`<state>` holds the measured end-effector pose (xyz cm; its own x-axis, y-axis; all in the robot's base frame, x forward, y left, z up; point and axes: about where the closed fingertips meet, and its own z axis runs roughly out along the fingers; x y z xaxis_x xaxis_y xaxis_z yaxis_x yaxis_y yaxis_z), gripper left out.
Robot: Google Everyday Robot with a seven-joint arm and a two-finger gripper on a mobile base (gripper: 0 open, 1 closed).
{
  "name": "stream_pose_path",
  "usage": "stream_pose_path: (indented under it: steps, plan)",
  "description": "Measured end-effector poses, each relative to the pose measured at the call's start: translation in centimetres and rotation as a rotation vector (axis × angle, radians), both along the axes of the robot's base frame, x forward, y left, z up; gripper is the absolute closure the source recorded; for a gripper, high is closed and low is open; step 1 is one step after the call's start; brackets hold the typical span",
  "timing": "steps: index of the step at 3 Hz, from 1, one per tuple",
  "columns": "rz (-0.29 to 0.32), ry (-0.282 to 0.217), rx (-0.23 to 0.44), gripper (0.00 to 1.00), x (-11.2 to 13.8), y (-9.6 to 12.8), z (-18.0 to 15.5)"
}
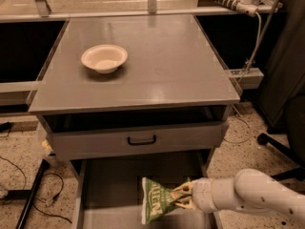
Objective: Pick green jalapeno chip bag from middle drawer and place on counter
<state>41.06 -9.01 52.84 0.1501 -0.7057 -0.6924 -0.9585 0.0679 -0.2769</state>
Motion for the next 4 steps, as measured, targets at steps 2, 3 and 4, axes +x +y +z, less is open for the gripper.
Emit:
stream_pose_path:
  steps: [2, 3, 4]
  plan:
    - [-0.069, -0.129, -0.069, 1.00, 0.6, -5.8, 14.0]
    - [-0.069, -0.129, -0.069, 1.00, 0.6, -5.8, 14.0]
    - [-0.064, -0.159, -0.082, 1.00, 0.7, -5.7, 15.4]
